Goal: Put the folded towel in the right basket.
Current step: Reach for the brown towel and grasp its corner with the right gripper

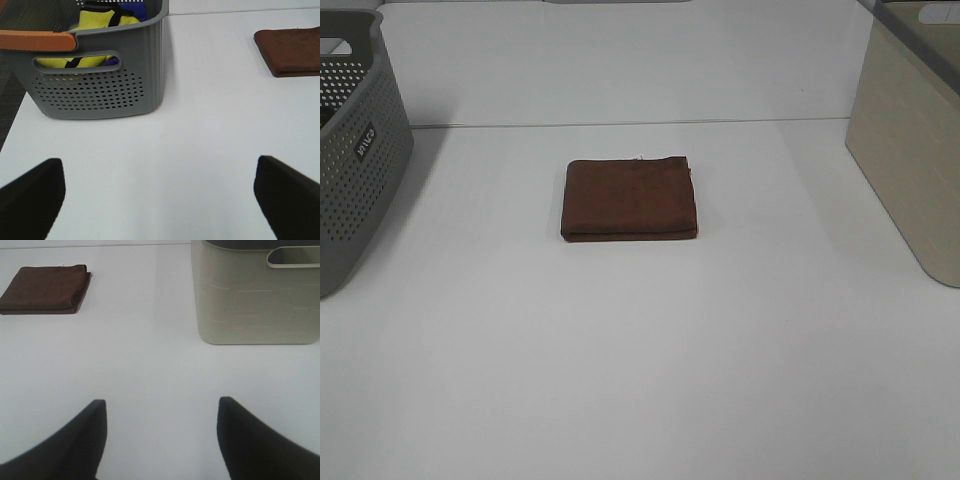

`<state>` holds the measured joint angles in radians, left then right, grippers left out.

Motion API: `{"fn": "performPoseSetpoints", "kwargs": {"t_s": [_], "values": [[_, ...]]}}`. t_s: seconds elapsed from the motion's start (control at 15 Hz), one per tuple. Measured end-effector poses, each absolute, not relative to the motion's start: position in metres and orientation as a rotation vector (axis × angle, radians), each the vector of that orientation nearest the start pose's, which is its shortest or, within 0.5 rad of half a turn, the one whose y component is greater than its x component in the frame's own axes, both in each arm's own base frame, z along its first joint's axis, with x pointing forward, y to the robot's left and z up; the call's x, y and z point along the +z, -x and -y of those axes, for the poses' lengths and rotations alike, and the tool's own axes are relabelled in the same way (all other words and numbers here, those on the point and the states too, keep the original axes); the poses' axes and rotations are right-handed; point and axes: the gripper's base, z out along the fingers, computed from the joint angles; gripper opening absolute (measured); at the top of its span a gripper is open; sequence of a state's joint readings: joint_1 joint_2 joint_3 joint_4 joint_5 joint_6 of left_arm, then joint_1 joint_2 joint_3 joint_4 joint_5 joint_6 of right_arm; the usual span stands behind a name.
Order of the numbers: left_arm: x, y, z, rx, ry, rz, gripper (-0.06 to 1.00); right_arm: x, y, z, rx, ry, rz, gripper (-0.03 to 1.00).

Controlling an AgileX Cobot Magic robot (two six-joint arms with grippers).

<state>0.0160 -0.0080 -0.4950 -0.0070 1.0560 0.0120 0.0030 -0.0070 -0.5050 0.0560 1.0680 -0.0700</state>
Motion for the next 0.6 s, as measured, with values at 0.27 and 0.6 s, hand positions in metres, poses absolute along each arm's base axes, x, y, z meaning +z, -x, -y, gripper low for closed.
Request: {"fn": "performPoseSetpoints", "kwargs": {"t_s": [0.27,0.6], "values": [[0.2762,0.0053,0.0006,0.009,0.004,-2.037,0.97,0.2781,0.0069,-0.0044,0.025,0.078,-2.037,0.61],[0.2762,0.0053,0.0006,0.009,0.004,-2.037,0.97,0.2781,0.0069,-0.0044,0.025,0.078,-2.037,0.61]]}}
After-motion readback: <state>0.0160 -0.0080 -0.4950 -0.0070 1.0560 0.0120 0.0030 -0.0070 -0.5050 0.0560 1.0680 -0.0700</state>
